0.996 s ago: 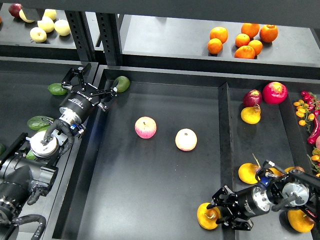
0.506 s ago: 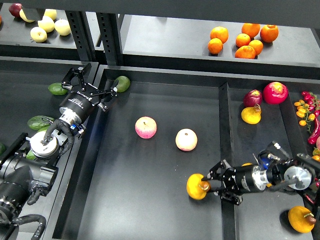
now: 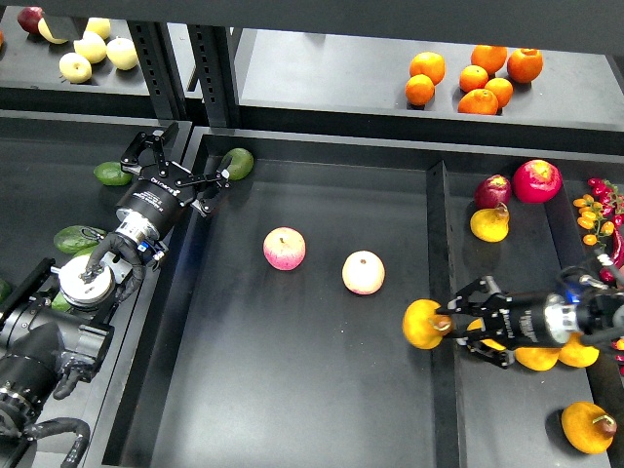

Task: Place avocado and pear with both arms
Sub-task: 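Lift the pear with the right gripper into the pear bin, then lower the pear beside the other pears and open the right gripper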

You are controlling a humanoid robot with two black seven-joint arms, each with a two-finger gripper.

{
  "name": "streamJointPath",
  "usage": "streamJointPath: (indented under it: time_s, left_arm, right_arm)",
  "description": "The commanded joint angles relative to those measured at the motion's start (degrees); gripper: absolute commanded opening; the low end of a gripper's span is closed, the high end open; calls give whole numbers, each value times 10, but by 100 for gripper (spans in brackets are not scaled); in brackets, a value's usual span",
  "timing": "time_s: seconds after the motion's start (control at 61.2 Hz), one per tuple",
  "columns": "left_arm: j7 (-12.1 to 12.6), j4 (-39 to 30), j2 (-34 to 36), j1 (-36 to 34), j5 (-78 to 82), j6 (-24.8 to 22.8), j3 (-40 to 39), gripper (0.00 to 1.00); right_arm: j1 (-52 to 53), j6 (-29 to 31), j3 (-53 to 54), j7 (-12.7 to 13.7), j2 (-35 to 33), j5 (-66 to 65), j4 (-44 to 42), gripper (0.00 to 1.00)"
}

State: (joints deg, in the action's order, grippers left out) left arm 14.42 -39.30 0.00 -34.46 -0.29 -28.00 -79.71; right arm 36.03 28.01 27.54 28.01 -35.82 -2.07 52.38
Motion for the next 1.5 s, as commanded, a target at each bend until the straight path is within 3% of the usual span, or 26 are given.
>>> streamJointPath:
  time_s: [0.0, 0.571, 1.486]
  left_arm:
    - [0, 0, 0, 0, 0, 0, 0, 99]
    - [0, -3, 0, 0, 0, 0, -1, 99]
    - [0, -3, 0, 0, 2, 0, 0, 99]
  right_arm:
    - [-2, 0, -21, 0, -35, 22, 12, 4]
    - [-49, 0, -65, 0, -87, 32, -8, 5]
    - [-90, 0, -86, 0, -58, 27, -87, 9]
